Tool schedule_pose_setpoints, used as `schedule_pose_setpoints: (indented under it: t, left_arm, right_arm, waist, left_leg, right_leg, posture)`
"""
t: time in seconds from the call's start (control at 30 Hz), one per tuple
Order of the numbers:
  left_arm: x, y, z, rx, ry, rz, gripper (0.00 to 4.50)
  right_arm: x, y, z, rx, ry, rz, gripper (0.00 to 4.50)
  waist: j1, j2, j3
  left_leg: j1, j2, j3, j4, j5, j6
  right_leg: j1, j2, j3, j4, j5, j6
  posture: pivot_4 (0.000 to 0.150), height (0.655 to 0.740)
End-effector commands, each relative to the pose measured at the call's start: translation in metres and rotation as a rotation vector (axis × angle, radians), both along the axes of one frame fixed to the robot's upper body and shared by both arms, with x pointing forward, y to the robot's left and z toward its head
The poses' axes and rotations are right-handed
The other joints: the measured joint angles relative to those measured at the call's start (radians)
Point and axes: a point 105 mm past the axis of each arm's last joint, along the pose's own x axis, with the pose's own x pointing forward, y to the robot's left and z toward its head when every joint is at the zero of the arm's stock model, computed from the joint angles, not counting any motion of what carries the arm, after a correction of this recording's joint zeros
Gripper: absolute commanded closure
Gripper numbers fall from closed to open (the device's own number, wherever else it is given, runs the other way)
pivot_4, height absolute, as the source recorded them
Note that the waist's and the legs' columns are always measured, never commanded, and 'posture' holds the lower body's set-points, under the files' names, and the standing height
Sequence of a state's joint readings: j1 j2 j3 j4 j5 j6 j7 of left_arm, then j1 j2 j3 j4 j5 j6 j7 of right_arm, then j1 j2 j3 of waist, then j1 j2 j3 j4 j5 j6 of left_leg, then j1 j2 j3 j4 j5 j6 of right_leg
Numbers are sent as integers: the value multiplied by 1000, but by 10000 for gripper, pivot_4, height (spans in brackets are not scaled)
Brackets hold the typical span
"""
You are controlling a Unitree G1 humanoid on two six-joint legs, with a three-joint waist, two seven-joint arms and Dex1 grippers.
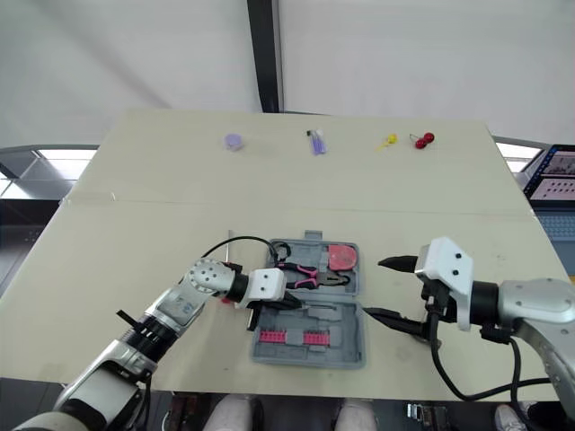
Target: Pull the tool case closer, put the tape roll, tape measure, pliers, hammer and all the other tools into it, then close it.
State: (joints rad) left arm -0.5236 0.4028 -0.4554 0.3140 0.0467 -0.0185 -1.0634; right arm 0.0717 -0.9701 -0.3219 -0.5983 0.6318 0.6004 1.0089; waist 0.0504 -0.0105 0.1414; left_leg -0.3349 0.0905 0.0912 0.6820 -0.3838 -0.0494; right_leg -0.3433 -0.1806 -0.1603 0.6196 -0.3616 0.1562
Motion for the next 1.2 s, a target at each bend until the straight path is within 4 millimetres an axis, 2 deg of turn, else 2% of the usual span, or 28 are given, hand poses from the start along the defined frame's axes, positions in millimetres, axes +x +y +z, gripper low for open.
schedule_pose_setpoints:
  t: [0.03,0.13,0.27,0.33,0.43,0.47,0.5,0.53,0.57,0.63,0.73,0.8,0.87,1.0,1.1,1.2]
  left_arm:
    - [1,15,1,-29,112,85,35825]
    - [-3,22,32,-126,174,96,21380]
    - [-7,46,87,-239,197,190,1573]
    - [-6,66,103,-278,194,284,679]
    - [-4,96,111,-284,172,427,679]
    - [0,132,113,-313,157,582,679]
    - [0,157,114,-333,146,689,679]
    - [-2,173,116,-347,137,758,679]
    - [-5,198,116,-359,119,858,679]
    - [-14,243,111,-366,64,1047,679]
    - [-29,275,99,-344,30,1187,679]
    - [-49,305,76,-254,-3,1343,679]
    - [-62,321,64,-237,-12,1426,679]
    - [-72,344,55,-242,-53,1549,679]
    - [-74,343,51,-239,-50,1546,679]
    - [-71,332,51,-238,-39,1492,679]
  right_arm:
    - [6,-11,6,58,-19,-52,0]
    - [11,-25,6,169,8,-138,0]
    - [14,-63,1,219,28,-296,0]
    - [12,-81,-6,225,43,-374,0]
    - [8,-102,-15,235,60,-457,0]
    - [7,-120,-20,245,61,-534,0]
    - [5,-132,-23,252,61,-587,0]
    - [4,-141,-26,256,61,-623,0]
    - [3,-152,-29,263,50,-679,0]
    - [2,-175,-37,273,24,-786,0]
    - [1,-193,-48,277,8,-867,0]
    - [1,-207,-59,283,0,-936,0]
    - [3,-215,-64,275,-18,-973,0]
    - [7,-220,-66,272,-28,-979,0]
    - [10,-220,-63,271,-38,-975,0]
    - [12,-221,-57,289,-57,-997,0]
  waist:
    - [-1,0,0]
    - [-3,0,4]
    - [0,3,8]
    - [1,3,8]
    - [-3,4,8]
    - [-5,4,8]
    - [-13,4,9]
    - [-21,5,9]
    - [-25,5,9]
    - [-31,5,9]
    - [-33,6,10]
    - [-34,6,10]
    - [-34,6,10]
    - [-29,6,11]
    - [-30,6,11]
    - [-31,6,11]
  left_leg:
    - [0,0,0,0,0,0]
    - [-1,0,0,0,0,0]
    - [-5,0,0,-1,0,0]
    - [-7,0,0,0,0,0]
    - [-6,0,1,-1,0,0]
    - [-6,0,1,-2,0,0]
    - [-5,0,2,-2,0,0]
    - [-5,0,2,-3,0,0]
    - [-5,0,2,-5,0,0]
    - [-5,0,3,-7,0,-1]
    - [-4,0,5,-9,0,-1]
    - [-4,0,6,-9,0,-1]
    - [-2,0,7,-10,0,-1]
    - [-2,0,8,-11,1,-2]
    - [-1,0,8,-12,1,-2]
    - [-1,0,9,-13,1,-2]
  right_leg:
    - [0,0,0,0,0,0]
    - [-2,0,0,1,0,0]
    - [-6,0,1,1,0,0]
    - [-8,0,1,2,0,0]
    - [-8,0,1,2,0,0]
    - [-8,0,2,2,0,0]
    - [-9,0,2,2,0,0]
    - [-10,0,3,2,0,0]
    - [-11,0,3,2,0,0]
    - [-12,0,3,2,0,0]
    - [-12,0,3,1,0,0]
    - [-12,0,4,1,0,0]
    - [-12,0,5,0,0,0]
    - [-13,0,5,1,0,0]
    - [-13,0,6,1,0,0]
    - [-14,0,6,1,0,0]
  posture:
    - [1500,7400]
    - [1500,7400]
    - [1500,7400]
    - [1500,7400]
    - [1500,7400]
    - [1500,7400]
    - [1500,7400]
    - [1500,7400]
    - [1500,7400]
    - [1500,7400]
    - [1500,7400]
    - [1500,7400]
    - [1500,7400]
    - [1500,7400]
    - [1500,7400]
    - [1500,7400]
